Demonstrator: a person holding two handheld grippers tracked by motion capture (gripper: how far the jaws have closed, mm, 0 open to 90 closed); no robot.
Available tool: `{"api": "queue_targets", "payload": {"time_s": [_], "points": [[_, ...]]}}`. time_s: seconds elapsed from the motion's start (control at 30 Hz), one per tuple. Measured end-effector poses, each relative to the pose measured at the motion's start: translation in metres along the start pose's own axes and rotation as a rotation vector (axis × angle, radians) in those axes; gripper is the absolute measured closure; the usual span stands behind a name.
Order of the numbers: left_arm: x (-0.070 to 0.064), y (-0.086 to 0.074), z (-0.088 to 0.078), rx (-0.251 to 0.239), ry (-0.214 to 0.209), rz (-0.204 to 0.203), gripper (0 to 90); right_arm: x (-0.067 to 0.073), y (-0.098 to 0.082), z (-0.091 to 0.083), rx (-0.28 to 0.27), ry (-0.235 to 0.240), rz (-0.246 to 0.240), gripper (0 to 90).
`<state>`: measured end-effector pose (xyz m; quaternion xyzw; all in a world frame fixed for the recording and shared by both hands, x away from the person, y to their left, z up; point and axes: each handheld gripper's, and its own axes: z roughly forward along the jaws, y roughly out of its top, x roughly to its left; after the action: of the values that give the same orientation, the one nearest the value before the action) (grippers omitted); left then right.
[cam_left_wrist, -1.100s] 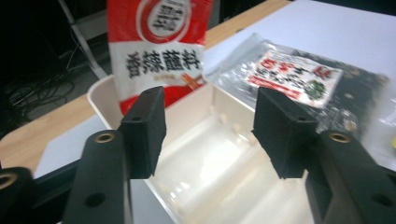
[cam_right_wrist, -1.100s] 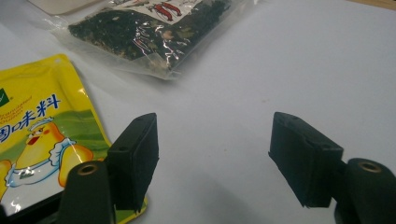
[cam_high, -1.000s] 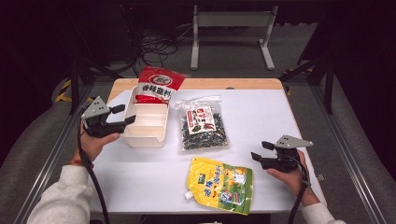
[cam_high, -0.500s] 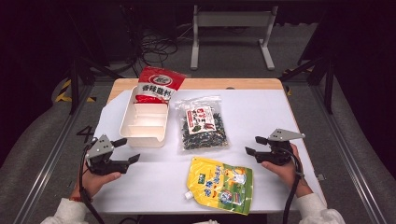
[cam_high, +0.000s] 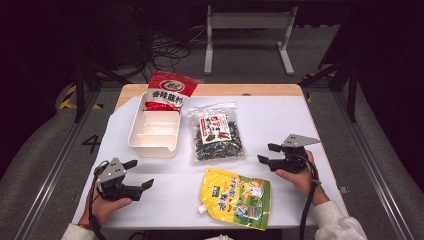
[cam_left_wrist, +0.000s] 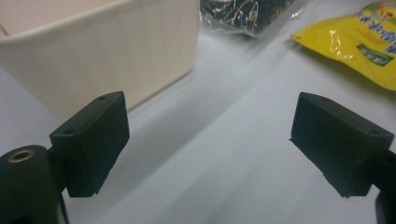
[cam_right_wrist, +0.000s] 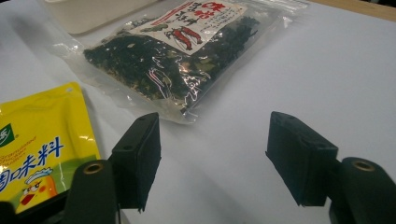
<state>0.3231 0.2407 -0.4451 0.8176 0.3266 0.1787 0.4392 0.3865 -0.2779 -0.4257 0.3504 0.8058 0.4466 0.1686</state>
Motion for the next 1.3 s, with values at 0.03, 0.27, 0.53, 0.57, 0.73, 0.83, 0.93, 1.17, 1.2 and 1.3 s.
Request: {"api": "queue_targets", "payload": {"time_s": [0.03,0.27,0.53,0.57,0.73,0.83,0.93,1.17,1.2,1.3], "points": [[0.000,0.000,0.000,0.000,0.000,0.000,10.2,0.000,0.000,0.000,0.000,0.000,0.000,34.1],[-0.005,-0.002,0.010,0.032,-0.022,0.029,12.4,-0.002,0.015,0.017,0.001,0.029,-0.006,31.9],[-0.006,-0.001,0.019,0.058,-0.041,0.072,14.8,-0.011,0.033,0.061,0.065,0.047,0.069,25.3],[-0.006,-0.001,0.020,0.062,-0.043,0.077,14.8,-0.012,0.034,0.065,0.067,0.050,0.080,25.0],[-0.009,-0.001,0.022,0.071,-0.051,0.097,15.1,-0.014,0.040,0.088,0.093,0.041,0.115,23.0],[-0.010,-0.001,0.022,0.074,-0.060,0.094,15.1,-0.018,0.042,0.102,0.112,0.047,0.131,22.0],[-0.011,-0.001,0.022,0.075,-0.062,0.098,15.0,-0.021,0.045,0.110,0.102,0.067,0.164,22.2],[-0.011,-0.001,0.022,0.076,-0.074,0.106,15.0,-0.022,0.051,0.129,0.129,0.123,0.220,14.6],[-0.012,0.000,0.022,0.077,-0.076,0.108,15.0,-0.022,0.051,0.131,0.132,0.132,0.232,13.9],[-0.013,0.000,0.023,0.079,-0.086,0.119,14.9,-0.023,0.052,0.133,0.147,0.148,0.231,16.3]]}}
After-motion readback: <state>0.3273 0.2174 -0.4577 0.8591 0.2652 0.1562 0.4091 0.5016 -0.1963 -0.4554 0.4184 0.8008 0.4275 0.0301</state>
